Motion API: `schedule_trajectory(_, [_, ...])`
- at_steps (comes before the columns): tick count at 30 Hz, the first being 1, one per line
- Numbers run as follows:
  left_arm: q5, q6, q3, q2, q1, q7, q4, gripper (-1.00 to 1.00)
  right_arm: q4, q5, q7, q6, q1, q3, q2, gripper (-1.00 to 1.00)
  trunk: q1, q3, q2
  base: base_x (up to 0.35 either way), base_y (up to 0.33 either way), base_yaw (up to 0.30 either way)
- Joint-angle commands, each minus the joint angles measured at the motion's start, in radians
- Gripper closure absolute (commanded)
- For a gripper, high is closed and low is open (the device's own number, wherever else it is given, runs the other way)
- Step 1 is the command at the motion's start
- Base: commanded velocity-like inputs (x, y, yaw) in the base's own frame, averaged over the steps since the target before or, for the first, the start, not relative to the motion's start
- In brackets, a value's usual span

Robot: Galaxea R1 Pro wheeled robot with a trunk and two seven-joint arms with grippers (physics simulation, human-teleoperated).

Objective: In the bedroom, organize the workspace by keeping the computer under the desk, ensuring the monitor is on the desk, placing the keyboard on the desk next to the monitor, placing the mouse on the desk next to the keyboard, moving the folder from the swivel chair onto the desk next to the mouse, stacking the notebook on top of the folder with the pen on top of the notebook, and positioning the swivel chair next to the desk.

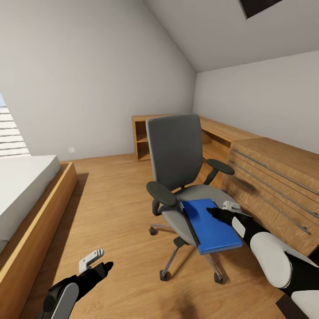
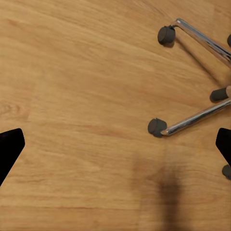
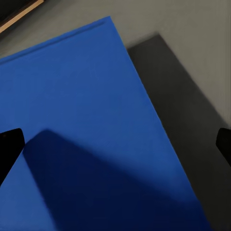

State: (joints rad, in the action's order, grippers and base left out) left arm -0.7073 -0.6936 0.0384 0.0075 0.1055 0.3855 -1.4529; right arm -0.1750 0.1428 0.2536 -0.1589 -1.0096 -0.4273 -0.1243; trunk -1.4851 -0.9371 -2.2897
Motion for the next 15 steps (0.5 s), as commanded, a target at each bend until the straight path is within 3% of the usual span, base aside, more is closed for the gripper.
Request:
schedule_trajectory(1, [-0.011,-0.003,0.000,0.000,0.000,0.009,-0.001,-1.00,0.052,0.018,0.004,-0.005,0.000,0.004,0.000,-1.00,0.000,-0.001,0.000,-0.044,0.000,0.000])
schedule_trajectory(15, [-0.011,-0.003,0.000,0.000,0.001,0.008,-0.001,-1.00,0.052,0.018,0.005,-0.005,0.000,0.004,0.000,-1.00,0.000,-0.001,0.000,-0.040,0.000,0.000])
